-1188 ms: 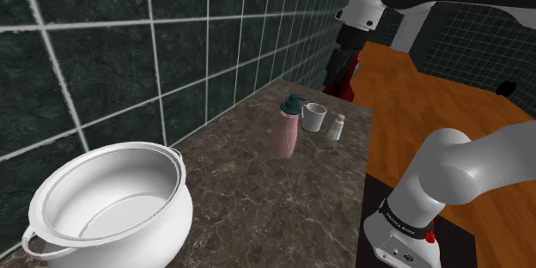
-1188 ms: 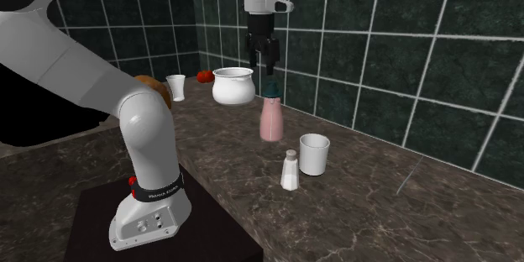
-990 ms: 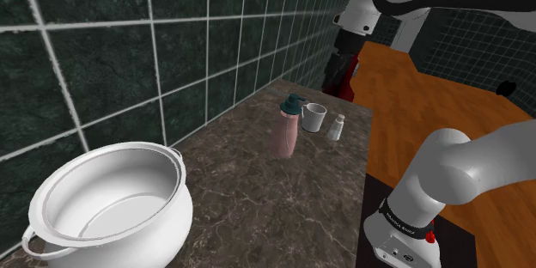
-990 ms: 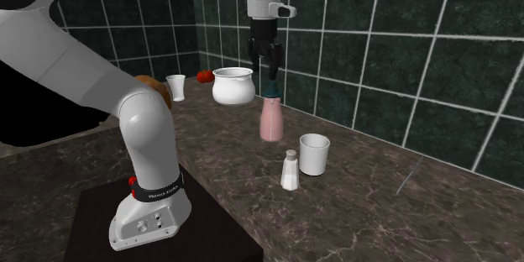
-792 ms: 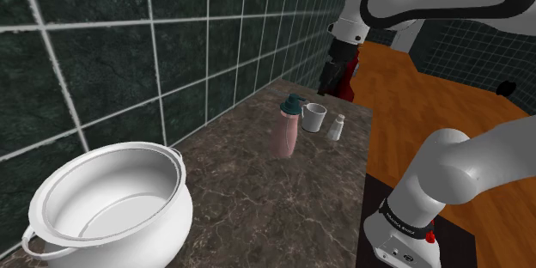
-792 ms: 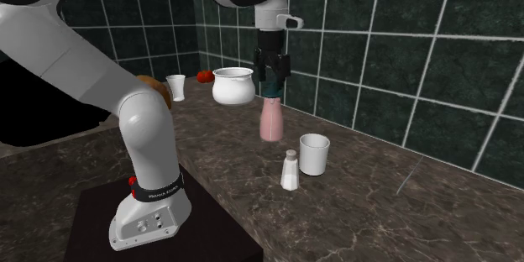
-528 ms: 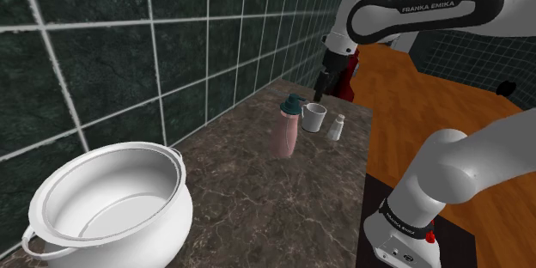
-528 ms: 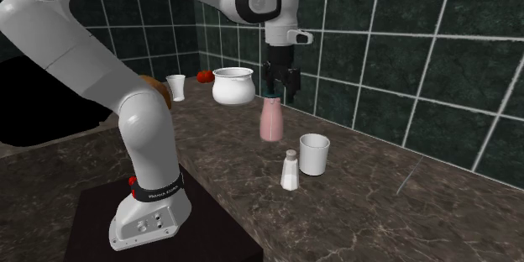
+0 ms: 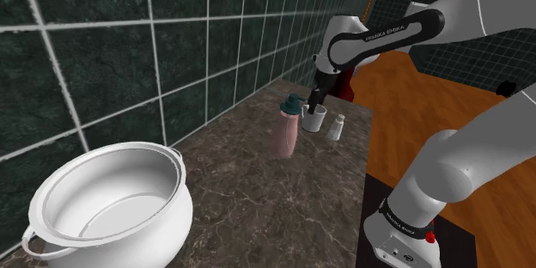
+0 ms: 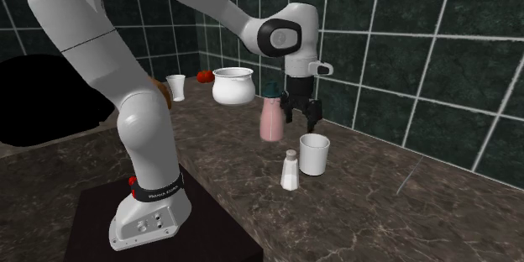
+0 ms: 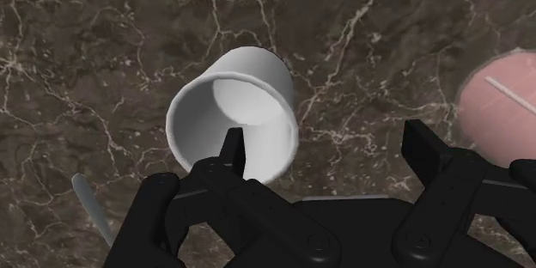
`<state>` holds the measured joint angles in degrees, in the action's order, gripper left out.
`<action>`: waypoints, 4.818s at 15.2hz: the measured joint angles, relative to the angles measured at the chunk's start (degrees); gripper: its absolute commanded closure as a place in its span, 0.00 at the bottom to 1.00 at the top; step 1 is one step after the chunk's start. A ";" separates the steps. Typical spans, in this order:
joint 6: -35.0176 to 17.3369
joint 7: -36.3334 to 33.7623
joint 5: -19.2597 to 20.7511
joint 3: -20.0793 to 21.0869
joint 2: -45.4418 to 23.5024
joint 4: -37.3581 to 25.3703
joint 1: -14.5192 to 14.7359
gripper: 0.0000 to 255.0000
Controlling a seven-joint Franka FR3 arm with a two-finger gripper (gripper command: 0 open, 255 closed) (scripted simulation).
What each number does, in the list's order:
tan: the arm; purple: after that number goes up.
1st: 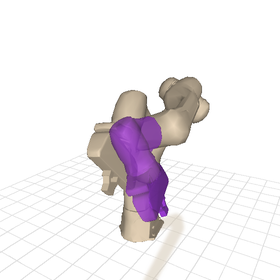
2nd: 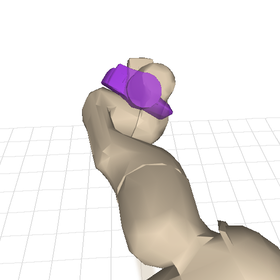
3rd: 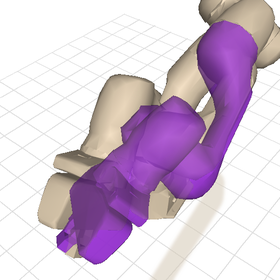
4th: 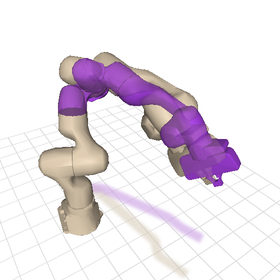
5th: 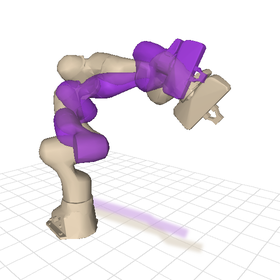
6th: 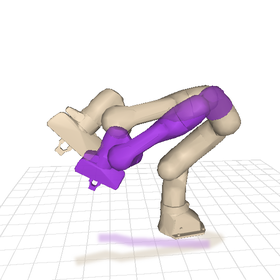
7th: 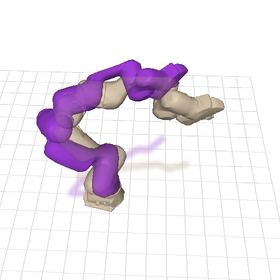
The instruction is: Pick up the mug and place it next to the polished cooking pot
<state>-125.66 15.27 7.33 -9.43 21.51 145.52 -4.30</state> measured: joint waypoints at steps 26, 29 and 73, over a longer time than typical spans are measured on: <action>-9.95 1.04 1.26 -1.43 -7.81 2.03 -0.75 1.00; -8.89 1.04 1.23 -1.35 -7.20 1.57 -0.72 1.00; 26.70 2.84 -0.19 0.81 2.68 -24.21 -0.17 1.00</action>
<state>-98.96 18.11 7.15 -8.62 24.18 121.31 -4.47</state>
